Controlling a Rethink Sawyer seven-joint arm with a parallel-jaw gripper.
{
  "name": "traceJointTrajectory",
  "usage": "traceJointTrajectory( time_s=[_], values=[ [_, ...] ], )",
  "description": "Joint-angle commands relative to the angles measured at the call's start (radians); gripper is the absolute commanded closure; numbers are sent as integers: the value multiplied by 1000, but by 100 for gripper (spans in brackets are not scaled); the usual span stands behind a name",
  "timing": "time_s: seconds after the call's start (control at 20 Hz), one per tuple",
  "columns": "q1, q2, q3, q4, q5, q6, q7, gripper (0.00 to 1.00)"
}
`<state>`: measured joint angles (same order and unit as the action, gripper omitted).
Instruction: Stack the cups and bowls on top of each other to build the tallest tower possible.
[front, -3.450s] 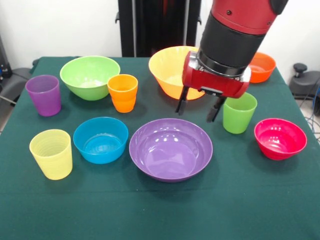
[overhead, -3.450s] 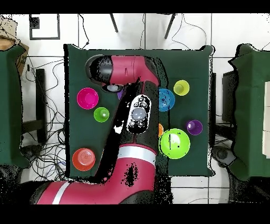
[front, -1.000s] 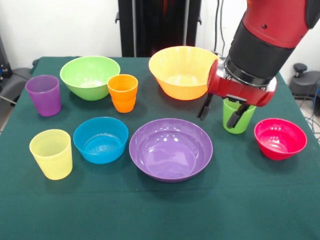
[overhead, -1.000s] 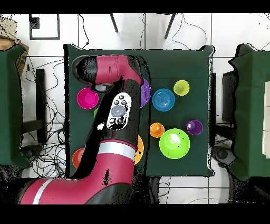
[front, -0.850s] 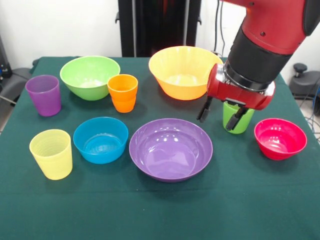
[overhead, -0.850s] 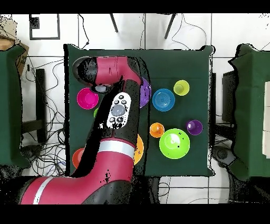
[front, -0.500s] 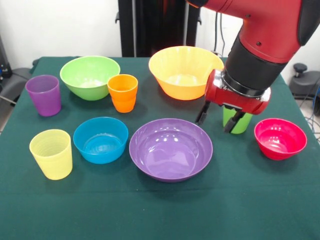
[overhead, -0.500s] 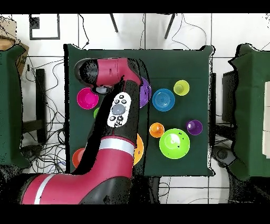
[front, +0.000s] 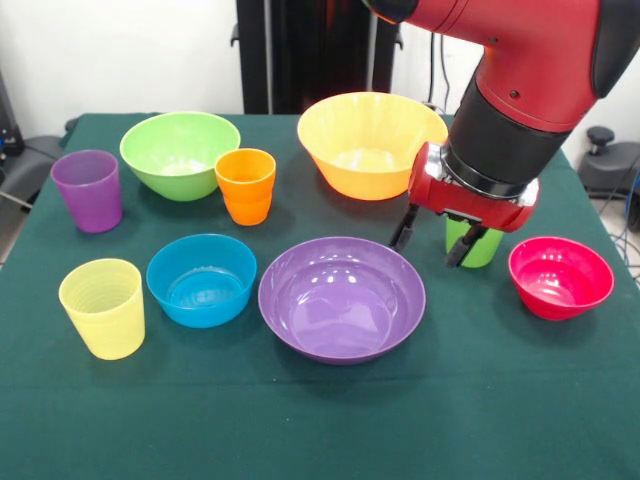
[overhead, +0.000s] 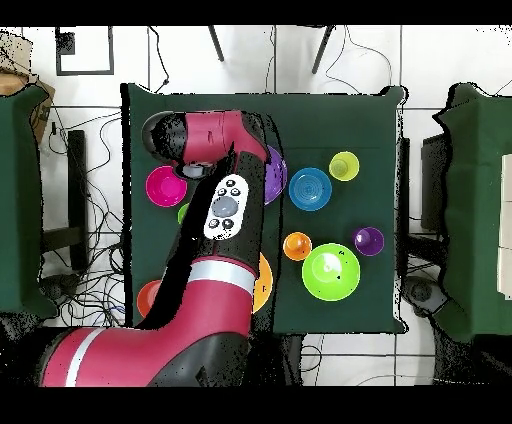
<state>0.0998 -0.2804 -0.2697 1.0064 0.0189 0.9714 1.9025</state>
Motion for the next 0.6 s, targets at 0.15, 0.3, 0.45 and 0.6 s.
traceJointTrajectory(
  time_s=[0.15,0.3,0.45,0.6],
  values=[
    [14,6,50,2,12,51,155,0],
    [14,8,52,7,12,45,154,0],
    [13,9,55,14,14,38,157,0],
    [14,5,55,23,15,32,158,0]
  ],
)
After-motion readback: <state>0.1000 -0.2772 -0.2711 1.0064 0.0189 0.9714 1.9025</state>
